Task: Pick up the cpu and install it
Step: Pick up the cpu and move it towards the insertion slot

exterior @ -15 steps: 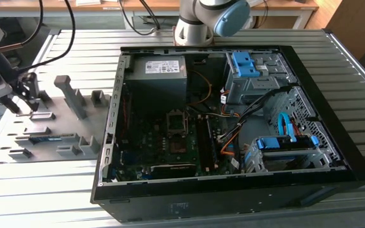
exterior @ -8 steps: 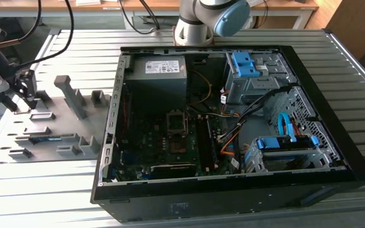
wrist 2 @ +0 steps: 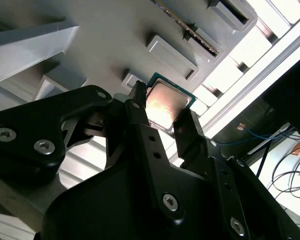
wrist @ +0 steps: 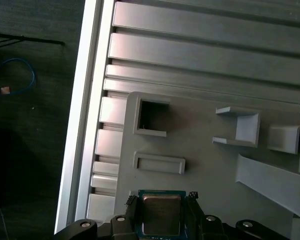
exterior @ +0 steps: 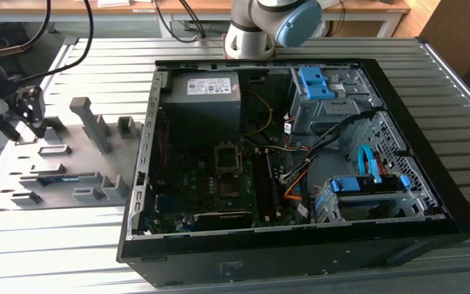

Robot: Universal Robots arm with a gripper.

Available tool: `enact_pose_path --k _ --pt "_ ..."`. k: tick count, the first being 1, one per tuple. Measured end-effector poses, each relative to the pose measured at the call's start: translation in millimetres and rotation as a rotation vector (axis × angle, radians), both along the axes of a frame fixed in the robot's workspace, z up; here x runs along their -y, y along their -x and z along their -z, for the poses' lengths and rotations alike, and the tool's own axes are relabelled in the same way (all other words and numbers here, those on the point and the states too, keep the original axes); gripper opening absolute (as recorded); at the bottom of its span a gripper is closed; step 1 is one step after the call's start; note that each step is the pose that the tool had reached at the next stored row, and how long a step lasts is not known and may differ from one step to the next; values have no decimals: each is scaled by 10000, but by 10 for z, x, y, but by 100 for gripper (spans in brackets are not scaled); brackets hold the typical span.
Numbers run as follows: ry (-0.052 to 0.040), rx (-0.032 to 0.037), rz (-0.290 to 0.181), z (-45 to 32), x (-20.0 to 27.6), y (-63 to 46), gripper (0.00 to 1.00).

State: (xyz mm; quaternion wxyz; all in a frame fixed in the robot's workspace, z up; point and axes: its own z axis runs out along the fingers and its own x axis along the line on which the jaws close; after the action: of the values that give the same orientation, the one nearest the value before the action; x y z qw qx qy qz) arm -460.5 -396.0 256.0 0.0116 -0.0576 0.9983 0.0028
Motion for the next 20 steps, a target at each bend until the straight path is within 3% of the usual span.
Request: enact_pose_path --k 20 --pt "0 1 0 -208 0 0 47"
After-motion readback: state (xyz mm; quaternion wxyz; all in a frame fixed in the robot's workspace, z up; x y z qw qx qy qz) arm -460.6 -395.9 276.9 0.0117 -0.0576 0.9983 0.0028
